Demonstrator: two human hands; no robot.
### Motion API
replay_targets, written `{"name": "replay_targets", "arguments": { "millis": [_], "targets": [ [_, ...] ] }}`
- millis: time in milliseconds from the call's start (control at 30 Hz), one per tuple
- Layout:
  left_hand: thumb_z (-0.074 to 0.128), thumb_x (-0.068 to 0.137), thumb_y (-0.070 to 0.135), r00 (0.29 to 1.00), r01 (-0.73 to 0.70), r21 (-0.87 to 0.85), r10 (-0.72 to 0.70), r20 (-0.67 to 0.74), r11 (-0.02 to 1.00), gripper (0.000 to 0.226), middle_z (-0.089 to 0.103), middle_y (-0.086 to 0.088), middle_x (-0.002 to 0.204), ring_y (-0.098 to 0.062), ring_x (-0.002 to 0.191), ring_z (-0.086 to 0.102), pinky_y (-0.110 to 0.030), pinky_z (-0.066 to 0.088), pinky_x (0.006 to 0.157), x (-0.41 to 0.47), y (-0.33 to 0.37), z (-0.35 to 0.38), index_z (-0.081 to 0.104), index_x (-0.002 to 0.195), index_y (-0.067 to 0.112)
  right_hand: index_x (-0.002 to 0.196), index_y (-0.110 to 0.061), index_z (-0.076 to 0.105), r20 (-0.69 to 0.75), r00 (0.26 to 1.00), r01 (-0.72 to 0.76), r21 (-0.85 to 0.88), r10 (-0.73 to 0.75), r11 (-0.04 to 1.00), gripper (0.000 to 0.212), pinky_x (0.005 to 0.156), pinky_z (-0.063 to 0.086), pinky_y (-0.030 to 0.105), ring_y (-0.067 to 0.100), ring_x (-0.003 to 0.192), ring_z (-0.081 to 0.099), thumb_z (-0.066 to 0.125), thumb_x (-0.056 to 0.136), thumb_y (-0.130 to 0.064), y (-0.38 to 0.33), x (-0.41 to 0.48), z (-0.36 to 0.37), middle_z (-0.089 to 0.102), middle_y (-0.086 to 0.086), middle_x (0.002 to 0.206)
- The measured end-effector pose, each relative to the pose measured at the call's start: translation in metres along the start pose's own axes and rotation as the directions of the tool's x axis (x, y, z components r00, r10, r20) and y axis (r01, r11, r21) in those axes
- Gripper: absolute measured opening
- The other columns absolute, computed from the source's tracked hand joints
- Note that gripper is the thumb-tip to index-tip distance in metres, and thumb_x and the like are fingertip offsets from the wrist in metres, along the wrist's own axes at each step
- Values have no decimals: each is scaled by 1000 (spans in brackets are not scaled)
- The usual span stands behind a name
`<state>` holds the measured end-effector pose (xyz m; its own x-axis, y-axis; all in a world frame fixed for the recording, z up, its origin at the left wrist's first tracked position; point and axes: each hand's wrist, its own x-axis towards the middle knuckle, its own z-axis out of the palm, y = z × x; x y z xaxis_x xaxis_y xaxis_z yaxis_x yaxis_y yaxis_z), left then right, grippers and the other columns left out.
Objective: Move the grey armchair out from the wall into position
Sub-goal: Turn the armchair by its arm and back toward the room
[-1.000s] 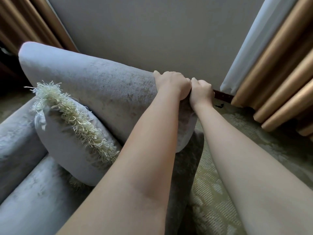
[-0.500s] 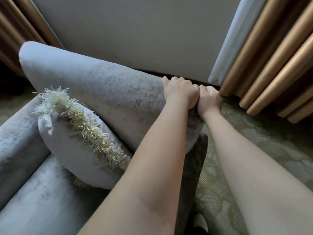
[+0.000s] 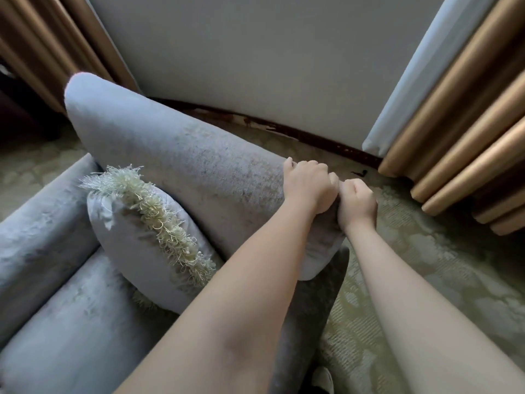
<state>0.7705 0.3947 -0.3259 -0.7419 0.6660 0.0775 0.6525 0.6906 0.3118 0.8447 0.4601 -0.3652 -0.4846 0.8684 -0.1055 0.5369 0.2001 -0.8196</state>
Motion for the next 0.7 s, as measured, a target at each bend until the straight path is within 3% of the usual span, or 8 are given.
{"name": "replay_targets", "arguments": {
  "millis": [67,100,167,233,300,400,467,700],
  "targets": [
    [39,90,27,981,118,-131,-135,-136,984,30,61,-8,110,-26,110,52,-38,21,104,2,-10,-3,63,93,10,82,-17,53,33,999,29,-182,-23,983,32,69,37,33,28,81,47,27,94,-31,-4,1,-5,54,6,87],
    [41,89,29,958,204,-146,-228,-174,968,33,55,-10,124,-28,122,44,-39,17,107,5,-18,-4,62,107,10,86,-17,54,56,997,72,-287,-59,955,34,71,39,34,27,83,48,23,95,-31,-8,2,-7,55,7,91],
    [43,86,37,882,440,-110,-452,-134,891,60,23,-15,152,-31,142,10,-49,-2,112,13,-33,-8,37,141,14,97,-14,54,133,980,196,-474,-150,858,37,75,41,37,29,88,51,20,96,-27,-16,4,-11,57,11,102],
    [46,80,43,749,650,-104,-657,-78,753,85,-6,-18,156,-37,141,-15,-61,-10,107,32,-44,-17,6,151,16,105,-10,52,249,949,309,-594,-196,743,34,80,40,39,32,99,53,22,96,-22,-25,9,-14,56,13,113],
    [53,78,45,599,783,-171,-799,-51,598,100,-20,-20,153,-41,138,-23,-68,-8,103,54,-52,-28,-10,149,13,104,-11,48,382,903,413,-649,-197,639,27,80,39,39,31,104,53,24,93,-16,-32,15,-16,54,12,117],
    [62,74,49,341,895,-297,-940,-23,332,114,-24,-21,152,-44,137,-22,-73,-2,100,72,-65,-38,-16,147,9,91,-17,37,590,787,595,-647,-181,477,12,77,36,38,30,102,54,26,88,-12,-40,29,-19,53,8,113],
    [63,72,48,218,917,-336,-976,-25,214,116,-23,-22,152,-45,137,-21,-73,0,100,75,-68,-36,-16,146,8,89,-18,37,703,698,687,-603,-137,405,9,74,37,36,29,96,55,28,87,-15,-46,46,-19,54,6,109],
    [56,71,47,139,932,-320,-983,-120,171,111,-14,-25,153,-38,141,-15,-64,1,107,82,-69,-20,-9,146,-1,94,-12,47,831,443,889,-357,-338,288,18,72,39,34,31,96,57,35,91,-25,-101,106,13,57,8,105]
  ]
}}
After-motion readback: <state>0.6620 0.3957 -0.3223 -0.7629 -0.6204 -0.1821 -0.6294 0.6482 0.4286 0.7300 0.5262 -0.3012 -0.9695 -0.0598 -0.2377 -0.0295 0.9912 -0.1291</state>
